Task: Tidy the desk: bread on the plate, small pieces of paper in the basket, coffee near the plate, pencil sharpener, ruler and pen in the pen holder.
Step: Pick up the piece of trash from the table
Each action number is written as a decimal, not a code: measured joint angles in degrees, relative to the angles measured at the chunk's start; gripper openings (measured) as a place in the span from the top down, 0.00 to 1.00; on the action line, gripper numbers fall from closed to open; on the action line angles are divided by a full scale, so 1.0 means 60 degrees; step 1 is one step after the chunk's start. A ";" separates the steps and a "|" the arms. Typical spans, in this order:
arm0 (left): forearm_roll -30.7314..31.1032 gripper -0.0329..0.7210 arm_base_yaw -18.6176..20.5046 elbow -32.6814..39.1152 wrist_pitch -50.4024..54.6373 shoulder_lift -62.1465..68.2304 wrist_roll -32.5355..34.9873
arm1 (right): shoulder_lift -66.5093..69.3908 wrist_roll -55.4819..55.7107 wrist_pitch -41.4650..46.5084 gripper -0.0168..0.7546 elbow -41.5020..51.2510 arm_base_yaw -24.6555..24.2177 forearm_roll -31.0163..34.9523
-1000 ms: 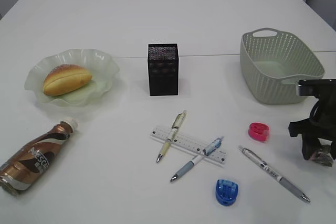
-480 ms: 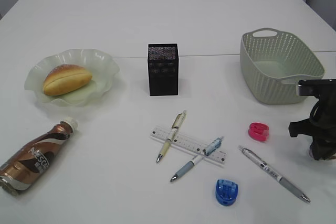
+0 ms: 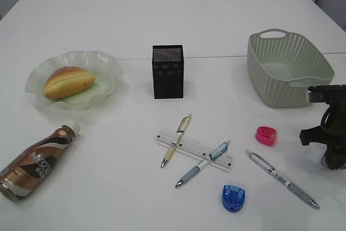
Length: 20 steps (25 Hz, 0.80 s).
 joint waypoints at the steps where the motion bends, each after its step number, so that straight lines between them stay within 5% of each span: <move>1: 0.0000 0.37 0.0000 0.0000 0.0000 0.0000 0.0000 | 0.0000 0.0000 0.0096 0.96 0.0000 0.0000 0.0000; 20: -0.0031 0.37 0.0000 0.0000 0.0000 0.0000 0.0000 | -0.2522 0.0000 0.1749 0.96 0.0000 0.0000 0.0389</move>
